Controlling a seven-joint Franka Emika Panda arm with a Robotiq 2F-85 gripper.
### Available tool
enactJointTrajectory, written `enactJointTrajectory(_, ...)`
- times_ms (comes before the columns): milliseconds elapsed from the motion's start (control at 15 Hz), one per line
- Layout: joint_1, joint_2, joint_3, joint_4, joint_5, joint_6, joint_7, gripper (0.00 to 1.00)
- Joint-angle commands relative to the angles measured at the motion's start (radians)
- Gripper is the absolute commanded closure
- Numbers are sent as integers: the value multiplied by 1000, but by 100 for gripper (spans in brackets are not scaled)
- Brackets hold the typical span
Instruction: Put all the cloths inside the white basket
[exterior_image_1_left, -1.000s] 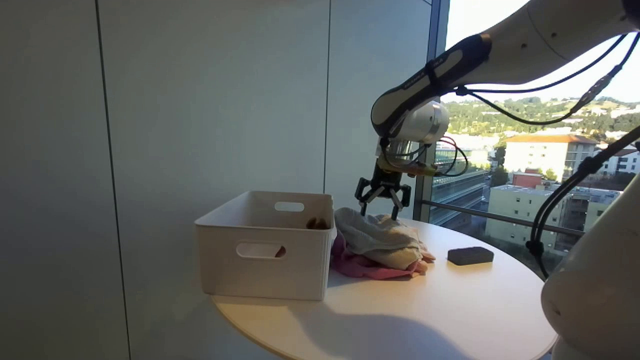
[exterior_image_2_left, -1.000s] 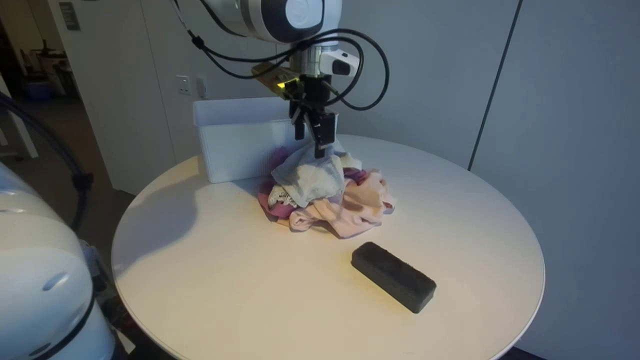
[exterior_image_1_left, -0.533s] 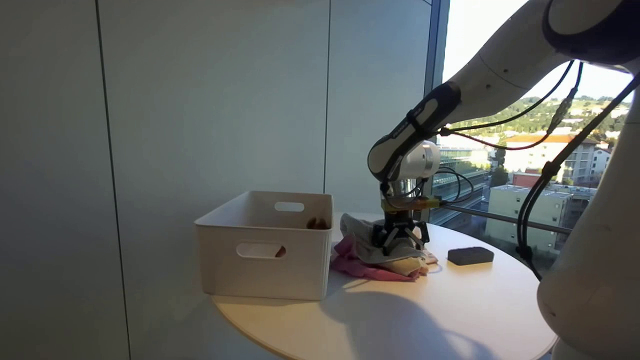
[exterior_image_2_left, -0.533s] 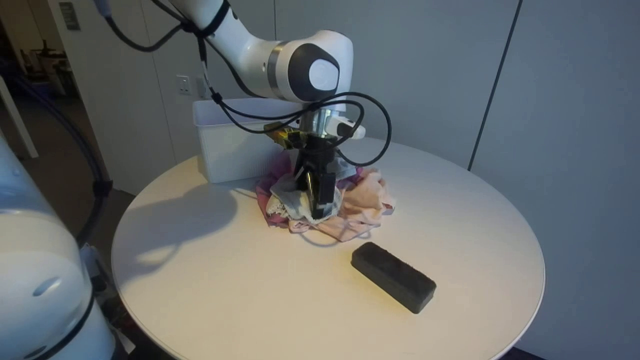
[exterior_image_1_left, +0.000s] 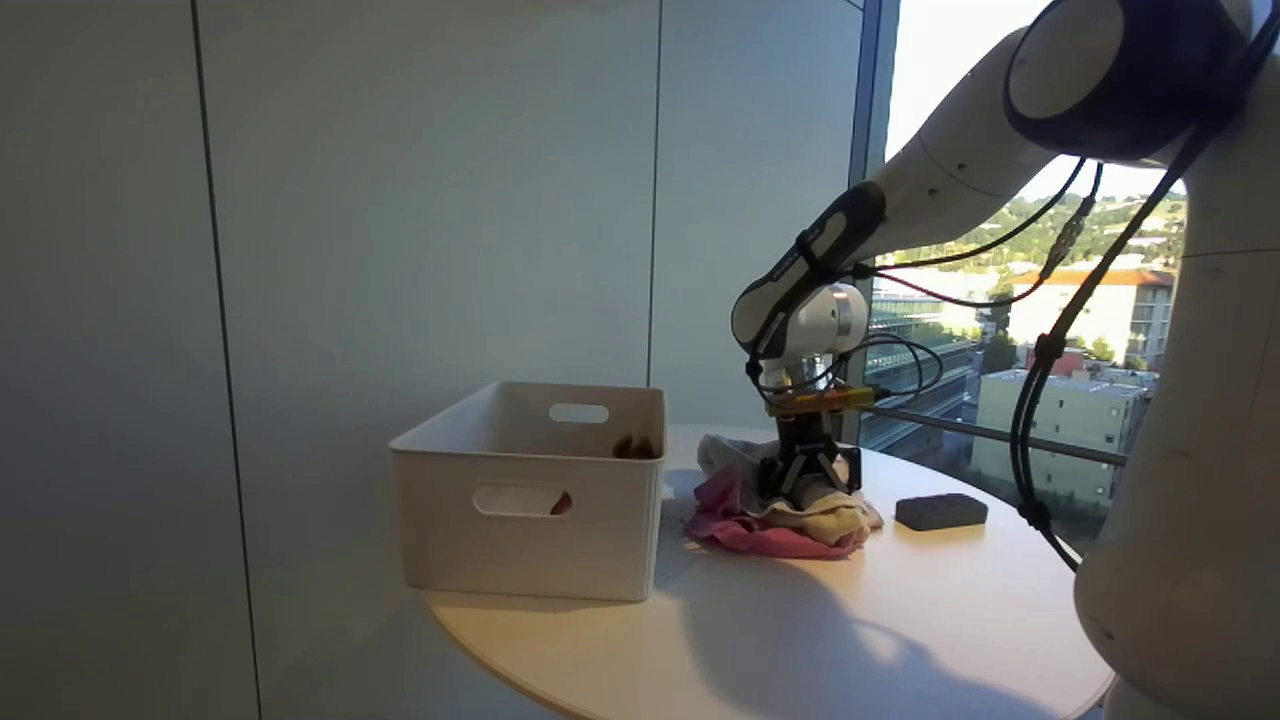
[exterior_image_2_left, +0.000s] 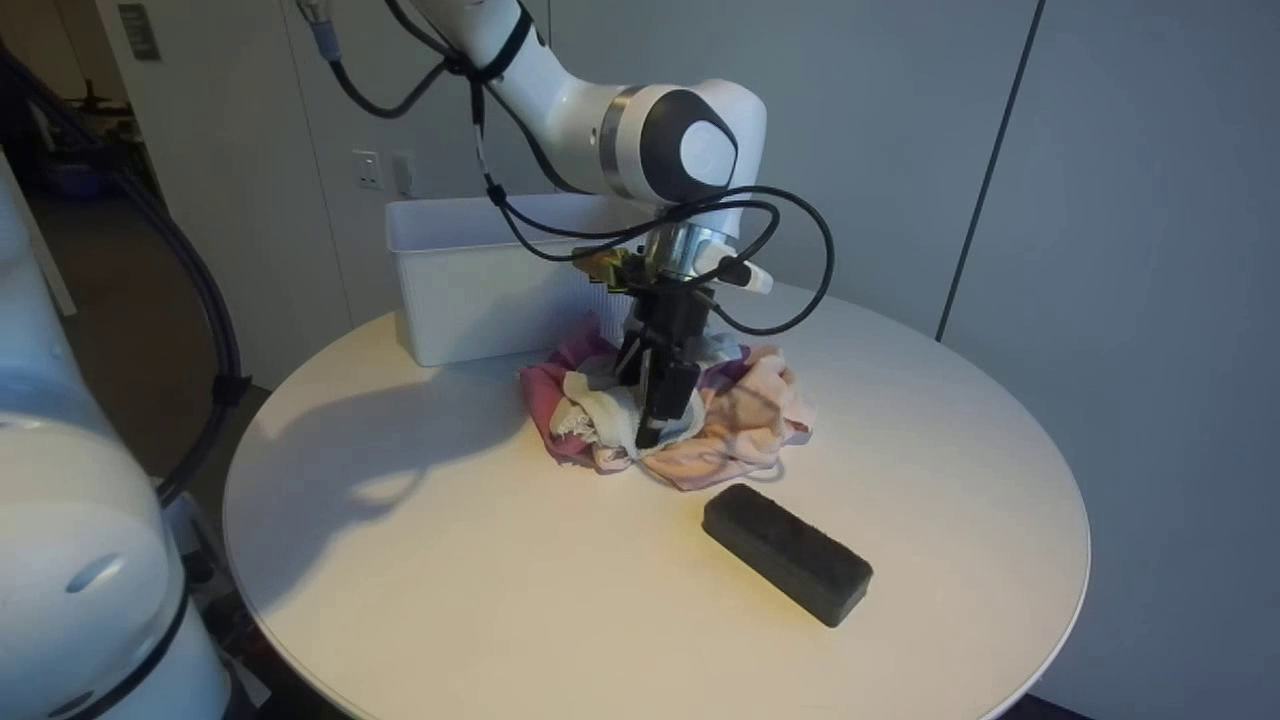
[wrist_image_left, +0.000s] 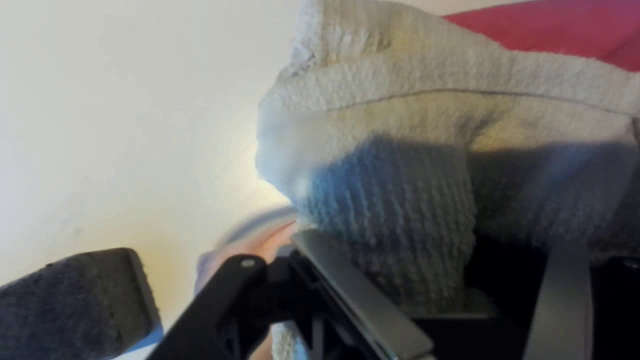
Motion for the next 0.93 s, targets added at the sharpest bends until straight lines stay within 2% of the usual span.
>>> enactJointTrajectory(0,-30,50,-69,97,95,-90,-70,66)
enactJointTrajectory(200,-60,78,-119,148,162,-139,-114,84)
enactJointTrajectory(400,-94,102,-159,183,235,-175,-158,88)
enactJointTrajectory(600,-66,-21,-132,168,333,-181,-211,90)
enactJointTrajectory(733,-44,-88,-114,164,330,-159,-223,90)
enactJointTrajectory(867,-17,-162,-87,180,278,-150,-210,90)
